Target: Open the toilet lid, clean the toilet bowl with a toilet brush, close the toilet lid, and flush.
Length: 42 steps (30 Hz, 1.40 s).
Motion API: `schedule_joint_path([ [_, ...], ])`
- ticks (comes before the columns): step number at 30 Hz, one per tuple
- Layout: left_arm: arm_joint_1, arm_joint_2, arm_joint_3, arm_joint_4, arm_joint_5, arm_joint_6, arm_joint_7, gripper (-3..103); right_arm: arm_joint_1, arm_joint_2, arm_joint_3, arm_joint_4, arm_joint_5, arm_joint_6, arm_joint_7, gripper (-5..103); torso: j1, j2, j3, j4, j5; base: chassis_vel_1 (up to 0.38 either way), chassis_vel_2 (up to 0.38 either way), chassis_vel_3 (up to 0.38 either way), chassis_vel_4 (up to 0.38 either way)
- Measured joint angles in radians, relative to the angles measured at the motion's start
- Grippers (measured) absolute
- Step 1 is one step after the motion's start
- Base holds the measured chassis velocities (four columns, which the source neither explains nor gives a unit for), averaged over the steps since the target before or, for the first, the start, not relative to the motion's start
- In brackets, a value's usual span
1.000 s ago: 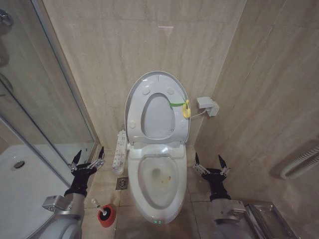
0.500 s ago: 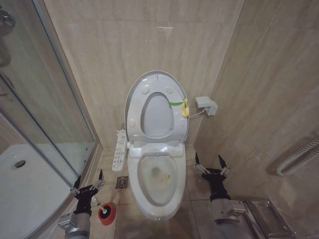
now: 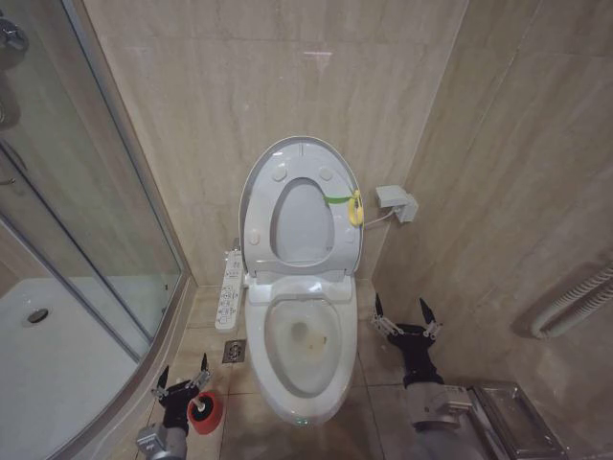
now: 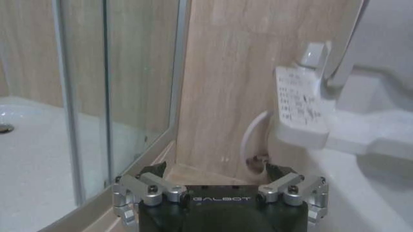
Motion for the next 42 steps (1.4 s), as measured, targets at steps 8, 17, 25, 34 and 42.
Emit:
schedule_joint_path([
  [8,0.02,-0.008,-0.007,0.037,0.027,-0.023,-0.005,100,0.0,0.0,0.0,0.0,0.0,0.0,0.0,100,0.0,0.0,0.0,0.0001,0.0,0.0,0.0,0.0,0.0],
  [17,-0.009,0.012,-0.024,0.14,0.045,-0.08,0.019,100,0.0,0.0,0.0,0.0,0.0,0.0,0.0,100,0.0,0.0,0.0,0.0001,0.0,0.0,0.0,0.0,0.0],
  [25,-0.073,0.038,-0.027,0.242,0.046,-0.133,0.077,99,0.0,0.0,0.0,0.0,0.0,0.0,0.0,100,0.0,0.0,0.0,-0.0001,0.0,0.0,0.0,0.0,0.0],
  [34,-0.082,0.033,-0.025,0.3,0.05,-0.166,0.097,86,0.0,0.0,0.0,0.0,0.0,0.0,0.0,100,0.0,0.0,0.0,0.0001,-0.0001,0.0,0.0,0.0,0.0],
  [42,-0.104,0.036,-0.032,0.336,0.049,-0.175,0.109,59,0.0,0.0,0.0,0.0,0.0,0.0,0.0,100,0.0,0.0,0.0,0.0,0.0,0.0,0.0,0.0,0.0],
])
